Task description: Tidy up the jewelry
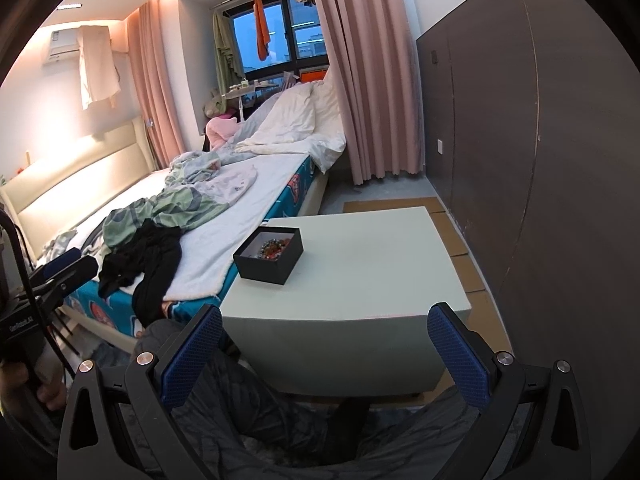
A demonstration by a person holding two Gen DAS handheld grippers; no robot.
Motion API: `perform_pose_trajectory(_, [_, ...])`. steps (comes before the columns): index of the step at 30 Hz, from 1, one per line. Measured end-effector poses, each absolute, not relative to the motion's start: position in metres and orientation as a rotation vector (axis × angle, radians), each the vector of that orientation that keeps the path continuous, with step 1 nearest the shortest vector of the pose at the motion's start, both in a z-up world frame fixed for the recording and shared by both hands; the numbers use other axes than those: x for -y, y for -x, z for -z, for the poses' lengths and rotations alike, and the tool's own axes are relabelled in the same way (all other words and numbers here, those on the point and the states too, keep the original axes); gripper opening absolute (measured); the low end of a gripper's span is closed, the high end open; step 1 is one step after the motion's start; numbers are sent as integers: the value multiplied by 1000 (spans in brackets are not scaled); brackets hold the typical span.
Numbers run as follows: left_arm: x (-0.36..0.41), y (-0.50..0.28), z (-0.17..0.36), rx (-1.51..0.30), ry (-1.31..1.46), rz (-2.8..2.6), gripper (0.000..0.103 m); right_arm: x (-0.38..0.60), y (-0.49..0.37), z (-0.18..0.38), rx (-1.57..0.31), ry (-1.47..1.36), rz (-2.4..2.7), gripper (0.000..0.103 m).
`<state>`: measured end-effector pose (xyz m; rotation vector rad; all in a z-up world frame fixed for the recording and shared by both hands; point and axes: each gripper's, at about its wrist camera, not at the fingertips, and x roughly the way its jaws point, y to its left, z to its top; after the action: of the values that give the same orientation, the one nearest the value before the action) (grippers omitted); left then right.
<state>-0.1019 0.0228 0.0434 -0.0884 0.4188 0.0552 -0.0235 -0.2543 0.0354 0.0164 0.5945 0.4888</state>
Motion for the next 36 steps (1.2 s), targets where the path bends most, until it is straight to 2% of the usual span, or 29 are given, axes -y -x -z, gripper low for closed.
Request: perform_pose_trajectory(36, [-25,105,-41,-424,90,-53,103,258,29,-33,-585,-19,-489,103])
